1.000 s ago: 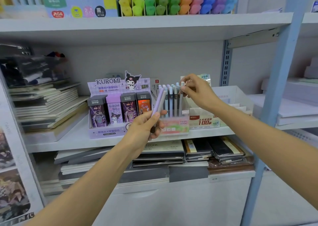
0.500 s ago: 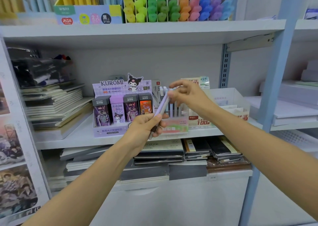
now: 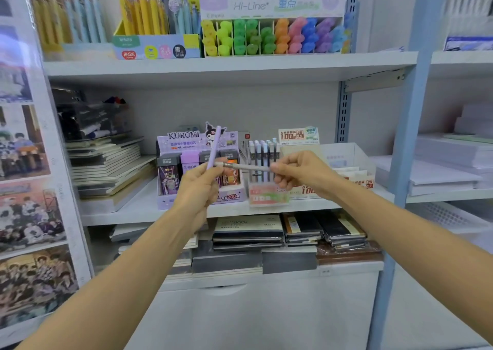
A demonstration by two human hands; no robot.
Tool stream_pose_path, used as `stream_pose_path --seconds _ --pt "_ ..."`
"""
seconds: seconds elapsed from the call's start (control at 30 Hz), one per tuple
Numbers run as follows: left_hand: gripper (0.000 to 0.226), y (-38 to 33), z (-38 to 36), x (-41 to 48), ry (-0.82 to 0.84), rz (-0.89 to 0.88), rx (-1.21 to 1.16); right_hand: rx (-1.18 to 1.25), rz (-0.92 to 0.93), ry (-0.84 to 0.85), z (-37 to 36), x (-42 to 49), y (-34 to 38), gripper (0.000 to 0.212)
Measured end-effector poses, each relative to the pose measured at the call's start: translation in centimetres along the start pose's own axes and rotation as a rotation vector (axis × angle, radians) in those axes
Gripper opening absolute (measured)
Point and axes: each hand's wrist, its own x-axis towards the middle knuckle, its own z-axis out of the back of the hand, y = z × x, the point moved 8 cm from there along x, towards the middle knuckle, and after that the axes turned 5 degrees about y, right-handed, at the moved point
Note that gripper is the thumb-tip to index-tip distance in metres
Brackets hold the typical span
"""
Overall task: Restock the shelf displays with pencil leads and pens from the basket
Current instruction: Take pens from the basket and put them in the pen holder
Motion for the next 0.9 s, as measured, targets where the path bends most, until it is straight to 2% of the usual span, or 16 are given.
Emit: stream_pose_path --seconds 0.13,0.33,0.4,0.53,0.73,0.9 --pt "0.01 -0.7 0.1 -0.5 -0.042 -0.048 0.011 -0.014 -0.023 0.275 -3.3 -0.8 -0.7 0.019" --pt "0.009 0.4 -0.2 -1.0 -0.077 -0.033 -0.014 -0.066 0.023 0.37 -5.7 -0.9 -0.3 0.021" --pt "0.011 0.4 0.0 -0.8 -0.074 -0.037 0.003 -0.118 0.038 0.35 -5.9 -0.5 -0.1 0.023" --pt "0.019 0.8 -0.2 -0.4 0.001 -0.018 0.078 -0.12 0.166 0.136 -4.9 1.5 2.2 0.022" --pt "0.021 1.5 -1.2 0.1 0.074 0.014 0.098 -0.051 0.169 0.257 -6.9 3.5 3.1 0.019" --pt "0.018 1.6 0.6 0.9 -0.005 0.029 0.107 -0.008 0.142 0.097 -4.2 4.6 2.8 0.017"
